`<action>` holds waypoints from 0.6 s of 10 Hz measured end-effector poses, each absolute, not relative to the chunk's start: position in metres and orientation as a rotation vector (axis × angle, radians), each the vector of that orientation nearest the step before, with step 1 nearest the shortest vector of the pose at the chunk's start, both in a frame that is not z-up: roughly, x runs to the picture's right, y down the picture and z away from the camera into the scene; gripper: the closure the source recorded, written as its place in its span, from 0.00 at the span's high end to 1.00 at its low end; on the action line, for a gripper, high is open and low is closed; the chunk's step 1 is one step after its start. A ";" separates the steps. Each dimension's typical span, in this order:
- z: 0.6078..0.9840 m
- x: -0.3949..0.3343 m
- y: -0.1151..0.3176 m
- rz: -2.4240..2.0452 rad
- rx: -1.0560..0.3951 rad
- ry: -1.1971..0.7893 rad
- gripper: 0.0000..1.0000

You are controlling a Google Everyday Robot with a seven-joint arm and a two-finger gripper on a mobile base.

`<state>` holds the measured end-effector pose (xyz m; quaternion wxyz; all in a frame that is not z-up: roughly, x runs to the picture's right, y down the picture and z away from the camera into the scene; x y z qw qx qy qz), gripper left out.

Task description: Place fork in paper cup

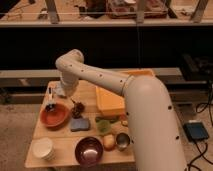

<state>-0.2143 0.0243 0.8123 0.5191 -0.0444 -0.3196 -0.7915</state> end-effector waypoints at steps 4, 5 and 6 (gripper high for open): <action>0.755 -0.223 0.059 -1.932 -0.048 -0.828 0.00; 0.752 -0.225 0.061 -1.935 -0.044 -0.833 0.00; 0.752 -0.226 0.062 -1.937 -0.043 -0.834 0.00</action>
